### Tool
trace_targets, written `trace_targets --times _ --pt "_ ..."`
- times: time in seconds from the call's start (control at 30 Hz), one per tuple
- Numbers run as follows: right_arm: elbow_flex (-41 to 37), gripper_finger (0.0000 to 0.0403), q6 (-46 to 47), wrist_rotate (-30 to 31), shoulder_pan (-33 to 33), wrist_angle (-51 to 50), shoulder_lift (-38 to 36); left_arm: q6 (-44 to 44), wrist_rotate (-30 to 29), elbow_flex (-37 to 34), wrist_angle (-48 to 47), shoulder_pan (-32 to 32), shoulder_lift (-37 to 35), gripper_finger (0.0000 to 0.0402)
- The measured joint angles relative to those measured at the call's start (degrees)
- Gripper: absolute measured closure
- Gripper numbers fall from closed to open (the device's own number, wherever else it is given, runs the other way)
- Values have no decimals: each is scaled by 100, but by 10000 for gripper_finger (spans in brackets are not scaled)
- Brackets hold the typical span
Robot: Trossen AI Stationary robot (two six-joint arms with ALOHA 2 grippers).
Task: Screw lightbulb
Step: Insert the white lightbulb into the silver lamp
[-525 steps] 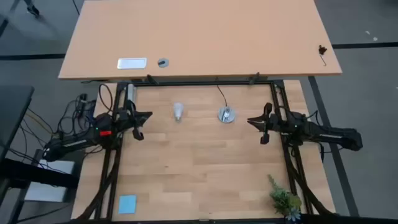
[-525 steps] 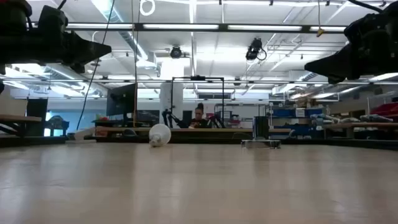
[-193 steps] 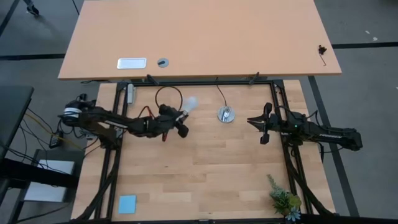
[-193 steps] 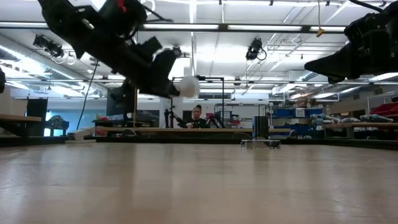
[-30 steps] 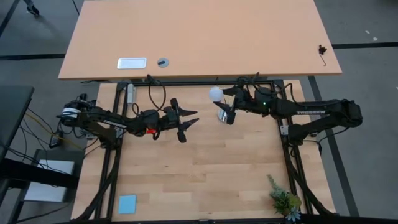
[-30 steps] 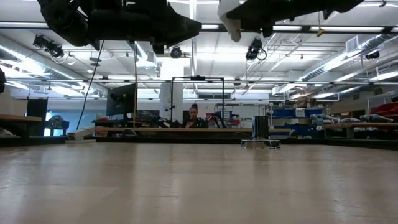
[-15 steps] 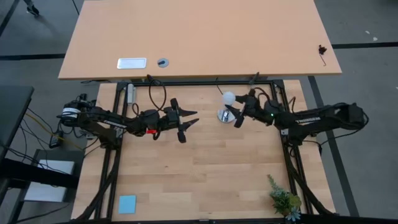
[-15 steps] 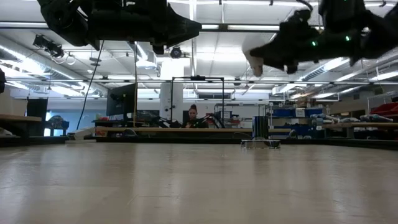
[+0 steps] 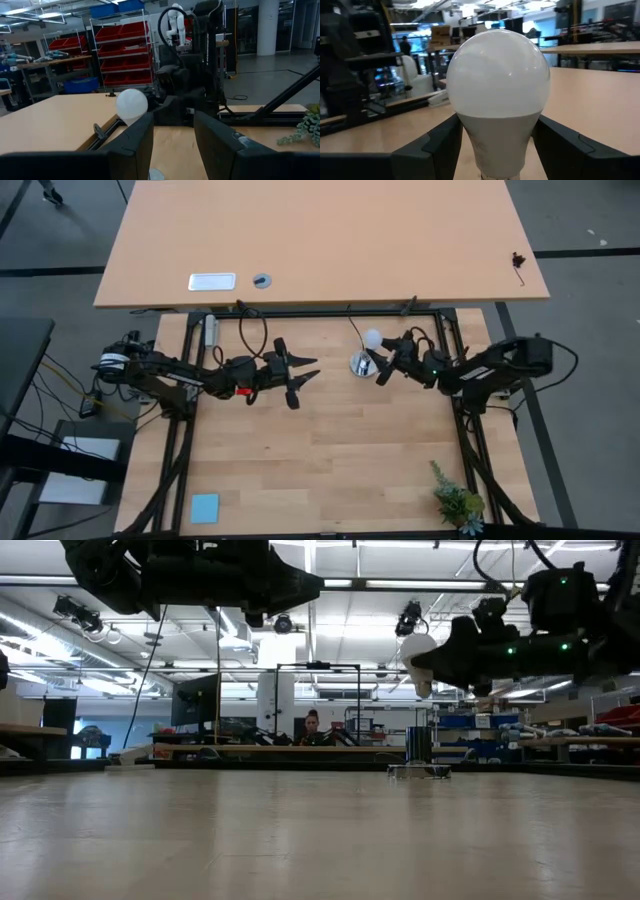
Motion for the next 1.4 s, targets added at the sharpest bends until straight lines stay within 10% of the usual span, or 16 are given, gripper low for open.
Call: trace_targets --times 1.4 --pt "1867 185 113 -193 -79 873 3258 35 -125 0 -111 0 0 254"
